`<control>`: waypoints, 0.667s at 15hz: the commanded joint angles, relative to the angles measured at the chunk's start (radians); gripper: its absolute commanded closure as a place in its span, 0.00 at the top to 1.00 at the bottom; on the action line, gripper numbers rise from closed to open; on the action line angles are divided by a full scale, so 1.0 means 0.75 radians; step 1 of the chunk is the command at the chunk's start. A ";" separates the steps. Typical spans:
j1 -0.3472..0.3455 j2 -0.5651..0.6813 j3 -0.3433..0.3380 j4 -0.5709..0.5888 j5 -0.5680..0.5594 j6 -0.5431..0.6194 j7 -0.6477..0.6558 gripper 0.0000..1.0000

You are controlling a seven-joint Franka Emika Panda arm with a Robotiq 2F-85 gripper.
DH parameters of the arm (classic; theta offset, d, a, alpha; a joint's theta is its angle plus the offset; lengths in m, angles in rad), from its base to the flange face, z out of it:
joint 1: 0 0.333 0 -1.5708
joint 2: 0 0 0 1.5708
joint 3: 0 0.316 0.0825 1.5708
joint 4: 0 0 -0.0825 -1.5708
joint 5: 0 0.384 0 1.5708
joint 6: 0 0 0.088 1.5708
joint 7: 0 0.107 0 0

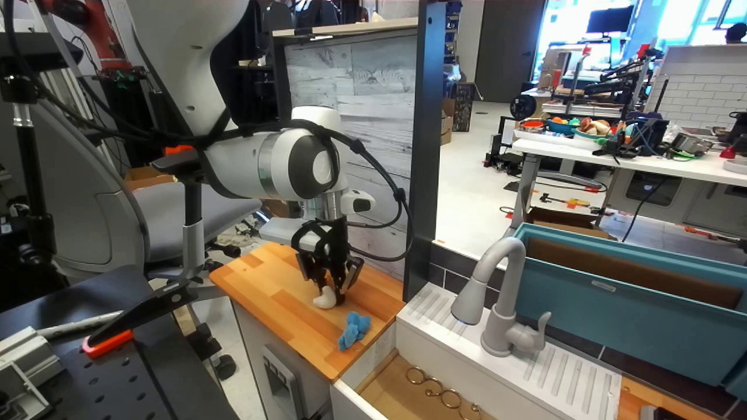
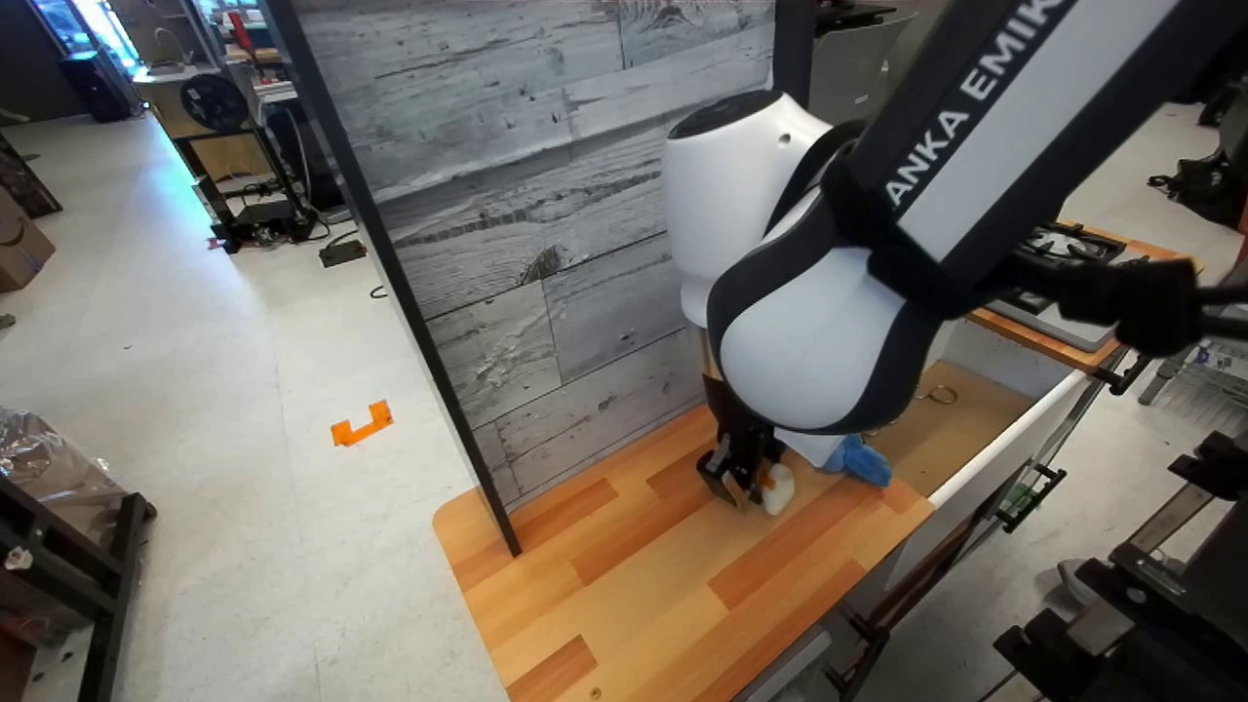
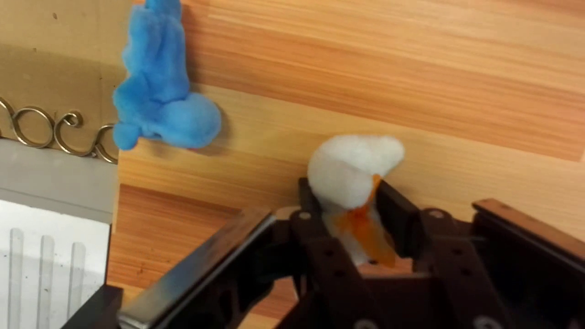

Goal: Move the teddy bear to the left

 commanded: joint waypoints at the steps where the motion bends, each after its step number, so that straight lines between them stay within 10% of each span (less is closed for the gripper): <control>1: 0.034 -0.047 0.042 -0.016 0.012 -0.028 0.008 0.05; 10: 0.073 -0.061 0.214 0.051 0.051 -0.108 -0.035 0.04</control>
